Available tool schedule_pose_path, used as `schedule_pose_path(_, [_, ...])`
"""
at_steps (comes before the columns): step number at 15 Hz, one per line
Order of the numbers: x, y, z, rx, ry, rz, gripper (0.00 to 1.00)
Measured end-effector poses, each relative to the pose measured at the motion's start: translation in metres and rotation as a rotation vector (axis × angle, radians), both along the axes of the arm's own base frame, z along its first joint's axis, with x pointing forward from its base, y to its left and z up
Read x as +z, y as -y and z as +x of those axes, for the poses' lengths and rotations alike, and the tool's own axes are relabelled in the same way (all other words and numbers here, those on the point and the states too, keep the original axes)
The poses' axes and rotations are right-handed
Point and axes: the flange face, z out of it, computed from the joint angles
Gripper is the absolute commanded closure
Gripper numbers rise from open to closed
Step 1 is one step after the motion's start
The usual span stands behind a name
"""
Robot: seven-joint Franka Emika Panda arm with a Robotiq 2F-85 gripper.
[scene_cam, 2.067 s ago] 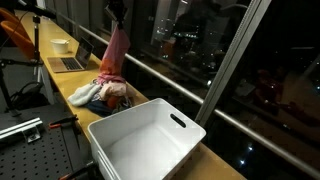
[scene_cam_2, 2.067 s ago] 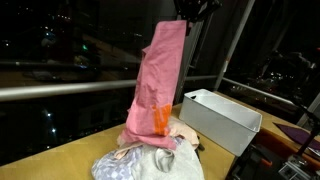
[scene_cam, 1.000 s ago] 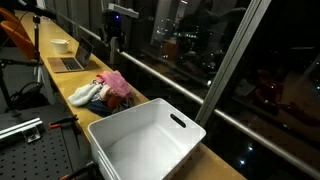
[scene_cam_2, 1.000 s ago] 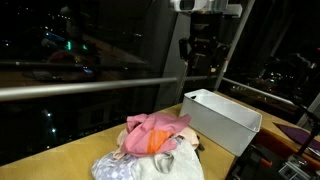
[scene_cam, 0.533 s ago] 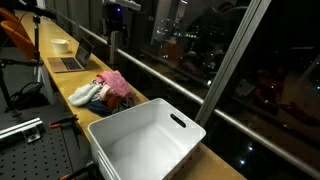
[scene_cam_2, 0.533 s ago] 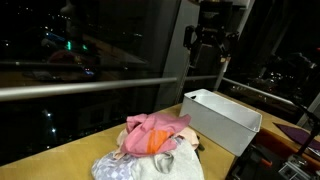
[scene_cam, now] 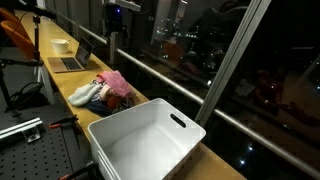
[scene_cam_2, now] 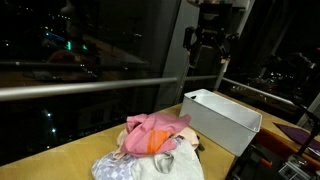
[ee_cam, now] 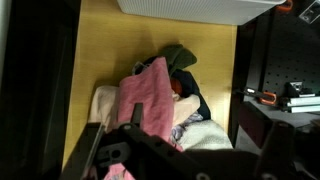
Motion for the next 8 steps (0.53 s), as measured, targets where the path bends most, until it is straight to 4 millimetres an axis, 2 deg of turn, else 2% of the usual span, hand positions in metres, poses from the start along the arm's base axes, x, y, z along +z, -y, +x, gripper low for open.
schedule_pose_path(4, [-0.009, 0.01, 0.007, -0.019, -0.005, -0.001, 0.0])
schedule_pose_path(8, [-0.04, 0.017, 0.018, -0.023, -0.005, 0.076, 0.0])
